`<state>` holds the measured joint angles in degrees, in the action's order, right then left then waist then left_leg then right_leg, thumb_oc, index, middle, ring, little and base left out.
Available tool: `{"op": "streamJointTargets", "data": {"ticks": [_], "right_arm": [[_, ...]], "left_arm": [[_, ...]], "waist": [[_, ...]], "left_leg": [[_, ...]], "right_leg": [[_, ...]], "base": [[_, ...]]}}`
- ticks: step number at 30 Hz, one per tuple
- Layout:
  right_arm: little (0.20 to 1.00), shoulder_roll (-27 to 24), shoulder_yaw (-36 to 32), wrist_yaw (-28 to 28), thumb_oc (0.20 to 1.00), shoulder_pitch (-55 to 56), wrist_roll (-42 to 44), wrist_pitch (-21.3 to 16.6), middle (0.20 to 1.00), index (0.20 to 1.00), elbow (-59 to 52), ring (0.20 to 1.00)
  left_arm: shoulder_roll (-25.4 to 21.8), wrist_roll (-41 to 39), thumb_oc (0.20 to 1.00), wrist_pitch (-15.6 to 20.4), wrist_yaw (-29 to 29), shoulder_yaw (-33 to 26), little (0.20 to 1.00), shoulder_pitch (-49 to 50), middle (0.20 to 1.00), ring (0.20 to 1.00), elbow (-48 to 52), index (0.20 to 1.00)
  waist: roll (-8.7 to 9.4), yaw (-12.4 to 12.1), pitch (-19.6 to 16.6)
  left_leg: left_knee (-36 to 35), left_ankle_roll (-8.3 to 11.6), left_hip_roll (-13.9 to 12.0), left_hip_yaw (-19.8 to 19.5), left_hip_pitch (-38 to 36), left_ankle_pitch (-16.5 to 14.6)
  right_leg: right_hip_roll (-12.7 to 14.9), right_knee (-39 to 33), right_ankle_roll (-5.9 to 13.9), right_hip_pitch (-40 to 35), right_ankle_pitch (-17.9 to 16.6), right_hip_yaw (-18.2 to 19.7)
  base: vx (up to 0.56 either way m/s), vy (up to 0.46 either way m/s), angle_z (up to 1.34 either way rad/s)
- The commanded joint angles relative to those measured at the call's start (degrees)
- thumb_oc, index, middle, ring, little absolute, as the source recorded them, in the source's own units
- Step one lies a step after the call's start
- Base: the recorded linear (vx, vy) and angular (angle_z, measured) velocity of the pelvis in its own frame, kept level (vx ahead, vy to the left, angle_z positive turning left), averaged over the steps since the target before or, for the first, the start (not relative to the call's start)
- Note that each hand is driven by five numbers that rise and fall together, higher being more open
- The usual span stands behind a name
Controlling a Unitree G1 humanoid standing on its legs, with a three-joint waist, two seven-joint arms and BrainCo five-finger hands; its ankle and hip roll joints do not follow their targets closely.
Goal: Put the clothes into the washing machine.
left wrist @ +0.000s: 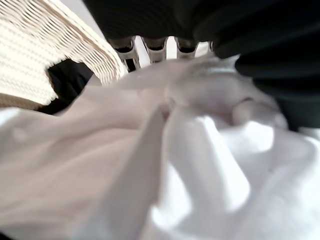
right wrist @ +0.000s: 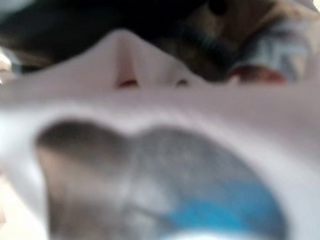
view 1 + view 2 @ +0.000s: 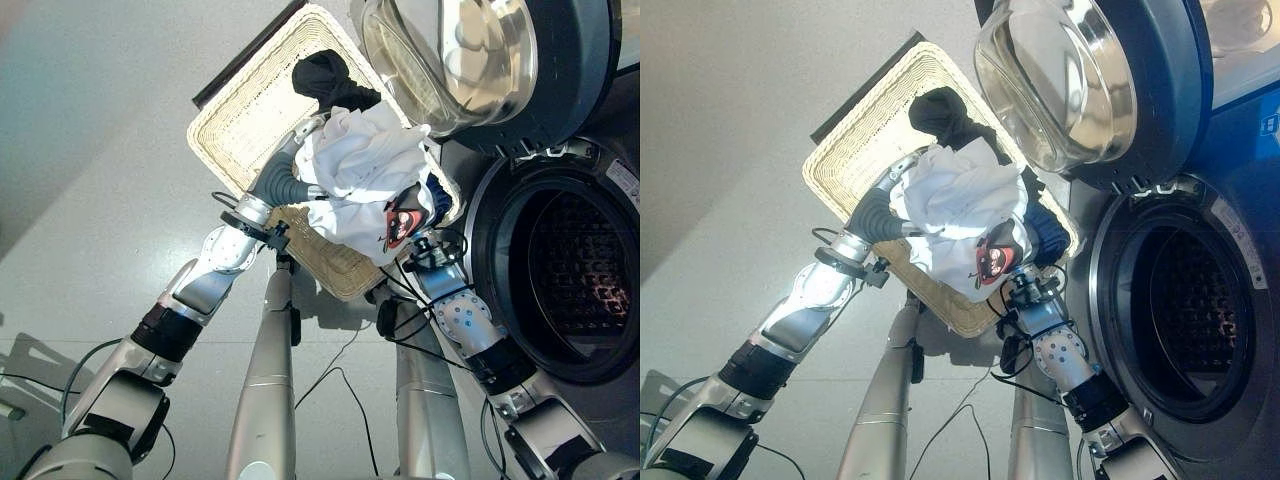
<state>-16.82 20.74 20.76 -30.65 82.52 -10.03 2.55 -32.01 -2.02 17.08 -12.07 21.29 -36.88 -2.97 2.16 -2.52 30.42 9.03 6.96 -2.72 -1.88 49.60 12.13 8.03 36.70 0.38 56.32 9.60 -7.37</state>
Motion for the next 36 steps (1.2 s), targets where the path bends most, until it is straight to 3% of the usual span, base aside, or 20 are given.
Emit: {"op": "streamJointTargets", "data": {"ticks": [1, 7, 10, 14, 19, 23, 26, 30, 36], "right_arm": [[0.200, 2.0, -0.7, 4.8, 0.200, -2.3, 2.8, -1.9, 0.200, 0.200, -9.4, 0.200], [0.200, 2.9, -3.1, 5.3, 0.200, -2.3, 5.4, -2.7, 0.200, 0.200, -10.0, 0.200], [0.200, 3.6, -4.3, 6.0, 0.200, -2.0, 6.4, -3.0, 0.200, 0.200, -10.1, 0.200], [0.200, 4.2, -5.7, 6.3, 0.200, -1.4, 4.8, -4.5, 0.200, 0.200, -10.7, 0.200], [0.200, 3.7, -7.7, 6.4, 0.200, -1.2, 4.6, -6.6, 0.200, 0.200, -10.2, 0.200], [0.200, 3.1, -10.0, 7.6, 0.200, -1.4, 5.6, -6.6, 0.200, 0.200, -9.0, 0.200], [0.200, 1.9, -11.9, 9.6, 0.200, -1.8, 6.3, -5.3, 0.200, 0.200, -6.2, 0.200], [0.200, -0.1, -13.5, 11.1, 0.200, -2.0, 8.2, -3.7, 0.200, 0.200, -1.1, 0.200], [0.200, -6.5, -14.9, 19.4, 0.200, -2.3, 16.4, 2.4, 0.200, 0.200, 19.9, 0.200]], "left_arm": [[3.3, -2.2, 1.000, -0.7, -7.7, -1.6, 1.000, -0.4, 1.000, 1.000, -0.3, 1.000], [4.7, -4.2, 1.000, 1.8, -11.6, -3.9, 1.000, 2.0, 1.000, 1.000, -0.9, 1.000], [5.8, -10.3, 1.000, 3.8, -8.4, -4.7, 1.000, 2.4, 1.000, 1.000, -0.7, 1.000], [8.9, -22.4, 1.000, 6.4, 0.1, -5.6, 1.000, 4.4, 1.000, 1.000, 0.9, 1.000], [10.1, -26.2, 1.000, 10.0, 2.3, -6.4, 1.000, 5.4, 1.000, 1.000, 1.6, 1.000], [10.3, -27.0, 1.000, 13.3, 1.2, -8.1, 1.000, 5.3, 1.000, 1.000, 0.9, 1.000], [10.1, -24.8, 1.000, 16.2, -2.9, -9.4, 1.000, 4.8, 1.000, 1.000, -1.3, 1.000], [9.2, -21.7, 1.000, 17.4, -6.1, -9.9, 1.000, 3.6, 1.000, 1.000, -4.8, 1.000], [6.4, -17.4, 1.000, 20.3, -14.4, -9.0, 1.000, -0.5, 1.000, 1.000, -18.1, 1.000]], "waist": [[-2.07, 1.1, -0.6], [-2.07, 0.8, -0.6], [-2.02, 0.9, -0.6], [-2.01, 1.2, -0.6], [-1.98, 1.4, -0.6], [-1.89, 1.5, -0.6], [-1.72, 1.5, -0.6], [-1.42, 1.6, -0.6], [-0.89, 2.4, -0.6]], "left_leg": [[7.1, -2.20, 4.8, 2.6, 0.8, -6.5], [7.1, -2.12, 4.6, 2.6, 0.9, -6.5], [6.8, -2.14, 4.5, 2.8, 0.7, -6.5], [6.7, -2.09, 4.4, 3.1, 0.7, -6.5], [6.7, -2.14, 4.3, 3.3, 0.4, -6.8], [7.0, -2.04, 4.2, 3.2, 0.4, -7.0], [7.4, -1.86, 4.3, 3.1, 0.4, -7.3], [7.5, -1.65, 4.2, 3.0, 0.3, -7.5], [7.4, -1.14, 3.5, 3.9, 0.0, -7.7]], "right_leg": [[-1.9, -19.9, 7.34, -4.3, -17.0, -4.2], [-1.8, -19.6, 7.30, -4.2, -16.9, -4.4], [-1.8, -19.8, 7.35, -4.4, -17.0, -4.4], [-1.9, -19.9, 7.37, -4.3, -17.2, -4.3], [-2.1, -19.8, 7.24, -4.4, -17.2, -4.0], [-2.1, -19.6, 7.21, -4.5, -17.0, -3.9], [-2.1, -19.4, 7.30, -4.5, -16.8, -3.8], [-2.1, -19.3, 7.42, -4.6, -16.8, -3.7], [-2.4, -19.5, 7.63, -4.7, -17.0, -3.4]], "base": [[0.00, 0.000, 0.00], [0.00, 0.000, 0.00], [0.00, 0.000, 0.00], [0.00, 0.000, 0.00], [0.00, 0.000, 0.00], [0.00, 0.000, 0.00], [0.00, 0.000, 0.00], [0.00, 0.000, 0.00], [0.00, 0.000, 0.00]]}}
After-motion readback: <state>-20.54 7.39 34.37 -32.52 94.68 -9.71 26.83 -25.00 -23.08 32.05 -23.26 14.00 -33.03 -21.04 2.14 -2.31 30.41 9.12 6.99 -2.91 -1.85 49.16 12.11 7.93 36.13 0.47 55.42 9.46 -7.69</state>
